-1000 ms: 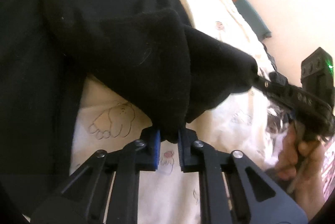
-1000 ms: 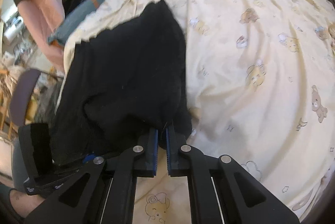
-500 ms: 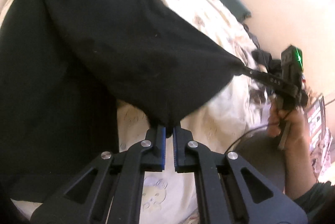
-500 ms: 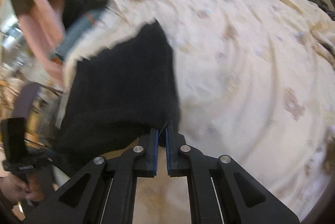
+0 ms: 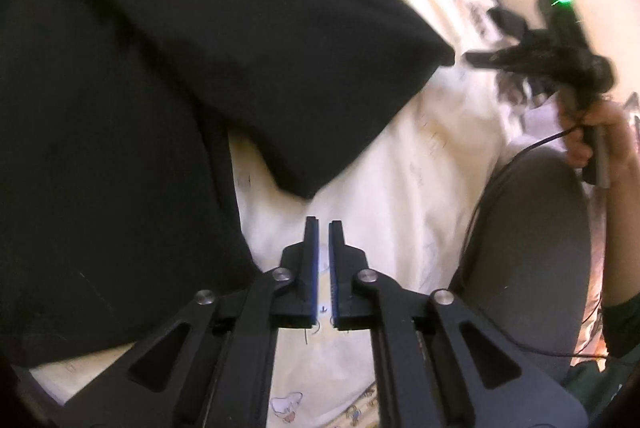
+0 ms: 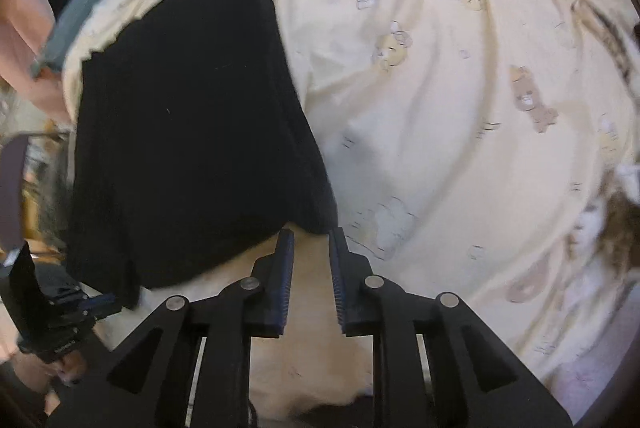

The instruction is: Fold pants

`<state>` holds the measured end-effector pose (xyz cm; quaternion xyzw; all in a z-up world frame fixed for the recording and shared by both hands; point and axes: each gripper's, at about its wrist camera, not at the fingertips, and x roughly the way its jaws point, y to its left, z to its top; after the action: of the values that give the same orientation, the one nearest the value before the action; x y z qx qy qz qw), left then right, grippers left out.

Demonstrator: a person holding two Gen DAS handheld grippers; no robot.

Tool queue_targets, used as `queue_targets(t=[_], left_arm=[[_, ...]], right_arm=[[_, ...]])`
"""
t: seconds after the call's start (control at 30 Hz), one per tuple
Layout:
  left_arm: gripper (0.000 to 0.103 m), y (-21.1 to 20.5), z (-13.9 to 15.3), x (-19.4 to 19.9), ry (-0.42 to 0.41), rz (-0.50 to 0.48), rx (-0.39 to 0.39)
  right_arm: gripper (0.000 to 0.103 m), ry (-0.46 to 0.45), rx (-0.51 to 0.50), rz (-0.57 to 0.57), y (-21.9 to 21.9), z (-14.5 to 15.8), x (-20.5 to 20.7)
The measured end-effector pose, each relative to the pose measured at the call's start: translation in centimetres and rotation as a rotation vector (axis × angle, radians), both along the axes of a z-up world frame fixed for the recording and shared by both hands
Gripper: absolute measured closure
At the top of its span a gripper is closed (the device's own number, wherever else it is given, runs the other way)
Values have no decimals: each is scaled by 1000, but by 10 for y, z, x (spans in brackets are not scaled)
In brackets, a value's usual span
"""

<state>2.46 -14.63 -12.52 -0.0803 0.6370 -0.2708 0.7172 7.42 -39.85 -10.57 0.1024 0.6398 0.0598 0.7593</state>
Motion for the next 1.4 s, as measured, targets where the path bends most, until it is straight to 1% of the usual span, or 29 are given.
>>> queue_targets(t=[0.03, 0.1, 0.13, 0.17, 0.2, 0.27, 0.3, 0.33, 0.37, 0.43, 0.47, 0.53, 0.57, 0.67, 0.7, 0.73, 0.77, 0.83, 0.87, 0.97, 1.03, 1.07, 1.13, 1.17, 1.2, 1.23, 1.27, 1.33, 1.4], left_arm=[[92, -5, -6, 2, 16, 10, 5], [69, -14, -11, 4, 17, 36, 5], [68, -19, -9, 5, -12, 53, -17], [68, -19, -7, 5, -36, 67, -32], [67, -22, -5, 7, -70, 87, -42], [66, -33, -6, 16, -111, 119, 1], [67, -36, -11, 20, -99, 130, 4], [68, -39, -17, 26, -69, 160, -25], [69, -40, -21, 29, -54, 177, -58], [92, -41, -25, 35, -55, 196, -69], [102, -40, -27, 37, -48, 205, -60], [102, -29, -22, 36, -18, 236, -121], [103, -25, -16, 34, -18, 236, -130], [103, -16, 16, 21, -71, 212, -173], [103, -11, 25, 18, -68, 213, -201], [103, -5, 36, 16, -71, 215, -231], [103, 0, 46, 15, -80, 217, -249], [103, 8, 56, 12, -72, 217, -265], [103, 9, 56, 11, -73, 207, -243], [103, 15, 41, 14, -65, 198, -146], [103, 14, 22, 16, -29, 248, -108], [103, 20, 14, 13, -21, 259, -101], [95, 10, -1, 12, 6, 266, -59], [80, 3, -8, 12, 14, 256, -50], [59, -1, -12, 12, 10, 255, -36], [51, -5, -15, 11, -4, 256, -17], [47, -13, -15, 12, -18, 256, -7], [47, -27, -20, 12, -40, 225, 13], [47, -23, -24, 13, -57, 220, 42]], right_arm=[[83, 0, 6, -20, -4, 2, 0], [78, -10, 12, -58, -9, 7, 0], [71, -27, 18, -72, -12, 9, 0], [41, -39, 14, -87, -14, 8, 2], [20, -49, 11, -92, -14, 4, 4], [20, -61, 61, -104, -15, -9, 9], [23, -28, 83, -130, -17, -20, 13], [26, -12, 102, -151, -17, -28, 17], [34, -3, 153, -171, -18, -36, 21], [58, 27, 256, -192, -18, -49, 24], [90, 35, 290, -195, -17, -51, 23], [91, -18, 280, -175, -15, -37, 18], [92, -57, 295, -173, -16, -24, 13], [94, -151, 344, -181, -22, 18, -3], [95, -180, 343, -174, -23, 34, -8], [97, -192, 327, -170, -22, 42, -11], [103, -206, 294, -172, -25, 54, -16], [103, -171, 221, -175, -30, 60, -16], [103, -135, 186, -154, -28, 57, -13], [103, -97, 54, -163, -25, 44, -14], [103, -90, 66, -157, -22, 36, -12], [98, -87, 80, -167, -24, 31, -8], [96, -80, 124, -189, -28, 22, -3], [84, -69, 129, -209, -30, 15, 0], [71, -64, 126, -224, -32, 9, 3], [64, -53, 127, -240, -33, 3, 5], [51, -42, 142, -254, -34, -4, 8], [51, -26, 191, -289, -38, -18, 11], [52, 3, 221, -317, -40, -32, 13]])
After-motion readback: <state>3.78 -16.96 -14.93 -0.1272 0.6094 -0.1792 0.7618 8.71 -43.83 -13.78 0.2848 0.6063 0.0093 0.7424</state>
